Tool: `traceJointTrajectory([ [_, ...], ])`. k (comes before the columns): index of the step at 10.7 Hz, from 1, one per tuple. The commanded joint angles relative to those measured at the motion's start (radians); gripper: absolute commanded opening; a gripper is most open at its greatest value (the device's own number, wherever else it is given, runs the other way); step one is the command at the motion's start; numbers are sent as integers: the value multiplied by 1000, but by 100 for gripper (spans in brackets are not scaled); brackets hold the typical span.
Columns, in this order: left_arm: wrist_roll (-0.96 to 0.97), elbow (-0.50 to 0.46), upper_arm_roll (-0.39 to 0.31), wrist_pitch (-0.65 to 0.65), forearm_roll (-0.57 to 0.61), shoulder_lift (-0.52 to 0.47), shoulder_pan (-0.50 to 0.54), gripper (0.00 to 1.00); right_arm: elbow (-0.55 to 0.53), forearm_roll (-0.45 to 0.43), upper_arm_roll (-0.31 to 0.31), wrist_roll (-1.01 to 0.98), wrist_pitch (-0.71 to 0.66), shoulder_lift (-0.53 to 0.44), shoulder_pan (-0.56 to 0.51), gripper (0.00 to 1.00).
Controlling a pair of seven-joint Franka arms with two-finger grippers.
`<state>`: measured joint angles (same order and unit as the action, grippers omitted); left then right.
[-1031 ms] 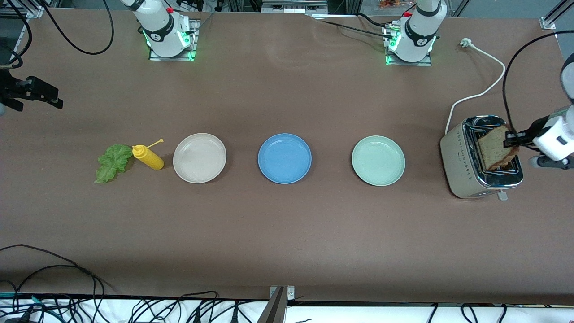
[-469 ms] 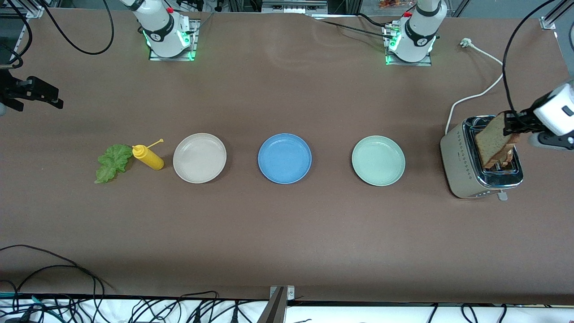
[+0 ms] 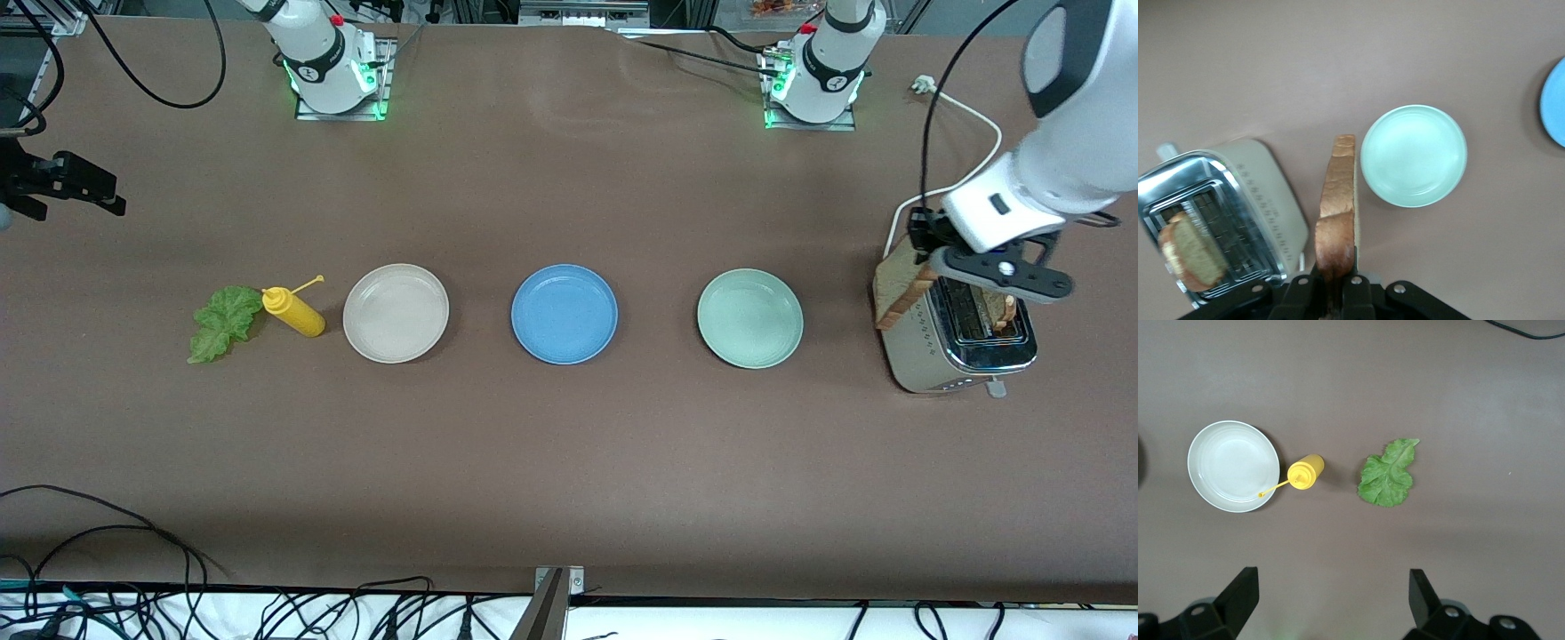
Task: Make sandwich in blue plate with both arms
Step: 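Lift the bread slice out and carry it toward the blue plate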
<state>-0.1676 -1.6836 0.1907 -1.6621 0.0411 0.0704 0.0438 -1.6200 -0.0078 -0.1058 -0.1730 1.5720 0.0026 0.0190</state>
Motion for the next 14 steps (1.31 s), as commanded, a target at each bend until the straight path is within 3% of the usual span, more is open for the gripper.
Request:
traceJointTrajectory([
  [1,113,10,122,25,-41,25,-2,0,8,16,0,-8,-12,-4,-2,100],
  [7,414,22,415,-19,-78,175,-4,0,8,16,0,-8,-12,-4,-2,100],
  [9,456,60,481,-94,-87,285,-19,0,8,16,0,-8,-12,-4,-2,100],
  [13,608,257,539,-198,-89,566,-90,0,8,16,0,-8,-12,-4,-2,100],
  [14,628,265,546,-261,-89,610,-91,0,8,16,0,-8,-12,-4,-2,100],
])
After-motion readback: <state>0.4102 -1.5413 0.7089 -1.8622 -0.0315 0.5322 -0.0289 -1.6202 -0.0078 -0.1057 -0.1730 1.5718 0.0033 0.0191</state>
